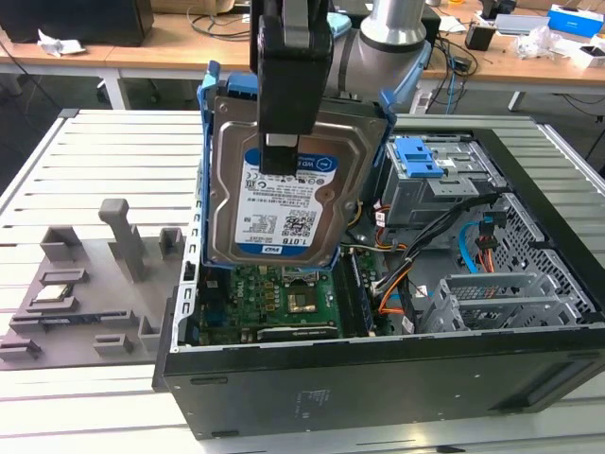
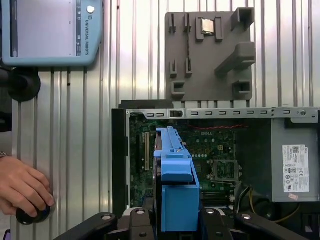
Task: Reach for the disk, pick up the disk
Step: 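Pick up the disk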
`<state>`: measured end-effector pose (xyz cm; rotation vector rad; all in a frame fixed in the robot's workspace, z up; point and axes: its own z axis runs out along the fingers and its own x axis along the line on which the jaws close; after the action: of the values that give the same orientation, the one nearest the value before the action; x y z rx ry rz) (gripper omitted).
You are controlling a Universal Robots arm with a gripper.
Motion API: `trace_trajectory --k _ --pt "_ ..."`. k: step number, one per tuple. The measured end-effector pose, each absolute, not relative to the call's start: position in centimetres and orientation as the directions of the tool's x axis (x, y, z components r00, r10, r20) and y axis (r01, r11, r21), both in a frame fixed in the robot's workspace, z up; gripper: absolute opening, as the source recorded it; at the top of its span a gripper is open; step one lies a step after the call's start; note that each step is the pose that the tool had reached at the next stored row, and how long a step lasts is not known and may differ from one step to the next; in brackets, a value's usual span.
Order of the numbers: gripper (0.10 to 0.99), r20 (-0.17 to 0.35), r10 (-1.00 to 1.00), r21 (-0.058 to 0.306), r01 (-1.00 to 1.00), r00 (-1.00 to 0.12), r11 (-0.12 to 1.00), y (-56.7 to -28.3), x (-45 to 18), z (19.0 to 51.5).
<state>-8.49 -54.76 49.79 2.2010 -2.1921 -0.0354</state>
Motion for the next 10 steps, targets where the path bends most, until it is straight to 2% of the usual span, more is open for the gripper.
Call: trace_trajectory --k 10 --pt "0.365 0.009 -1.000 0.041 -0.999 0.004 -0.004 -54.90 -8.44 48.89"
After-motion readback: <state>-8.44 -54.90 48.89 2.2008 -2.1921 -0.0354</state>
